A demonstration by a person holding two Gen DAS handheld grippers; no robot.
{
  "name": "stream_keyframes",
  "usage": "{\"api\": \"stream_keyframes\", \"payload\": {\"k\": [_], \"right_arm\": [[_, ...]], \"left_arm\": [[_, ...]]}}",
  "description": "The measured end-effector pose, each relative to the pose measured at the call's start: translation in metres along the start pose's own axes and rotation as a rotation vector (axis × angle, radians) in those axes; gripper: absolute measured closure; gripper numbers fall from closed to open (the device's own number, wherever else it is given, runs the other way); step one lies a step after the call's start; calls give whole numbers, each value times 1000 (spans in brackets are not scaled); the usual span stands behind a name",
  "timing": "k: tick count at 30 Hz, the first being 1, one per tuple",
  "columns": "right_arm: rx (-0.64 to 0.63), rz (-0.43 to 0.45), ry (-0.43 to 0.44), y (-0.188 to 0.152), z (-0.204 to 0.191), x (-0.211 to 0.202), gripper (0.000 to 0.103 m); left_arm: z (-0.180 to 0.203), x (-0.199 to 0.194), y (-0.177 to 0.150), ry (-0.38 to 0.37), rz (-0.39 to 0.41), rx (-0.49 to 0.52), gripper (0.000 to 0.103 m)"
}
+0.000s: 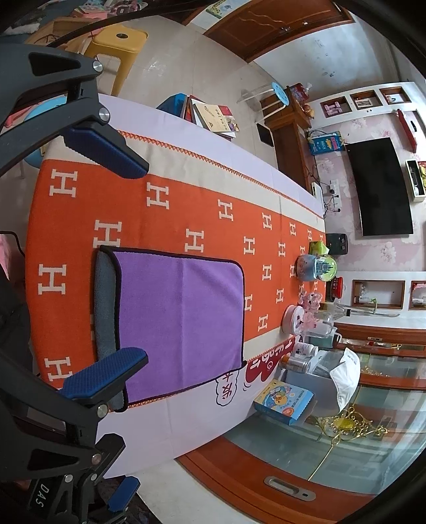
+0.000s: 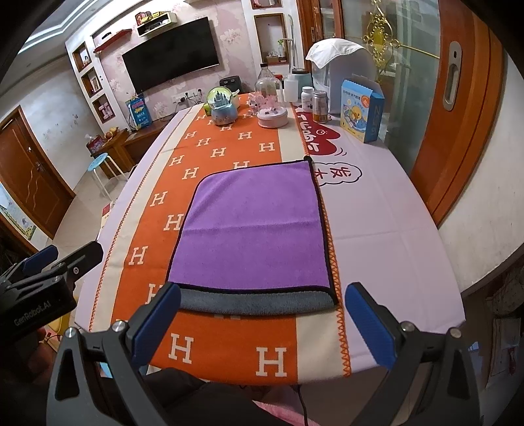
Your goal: Fold towel
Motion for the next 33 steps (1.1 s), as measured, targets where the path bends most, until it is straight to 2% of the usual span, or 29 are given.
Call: {"api": "stream_keyframes", "payload": {"k": [17, 27, 33], "right_arm": [[0, -19, 7, -9, 1, 4, 3], [-13, -99, 17, -19, 4, 19, 5], [-37, -130, -11, -27, 14, 32, 5]], "left_arm": [[6, 6, -5, -14, -22, 17, 1], [4, 20, -3, -34, -69, 63, 1], [4, 32, -11, -59, -97, 90, 1]]}}
Point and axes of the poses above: each gripper's, at about its wrist camera, not at the fingertips, and x roughly the way its jaws point, z to its right, y to its top, the point moved 10 cm from there along x, roughly the way its jaws point, and after that the axes turned 13 degrees about x, right-handed, at the moved point
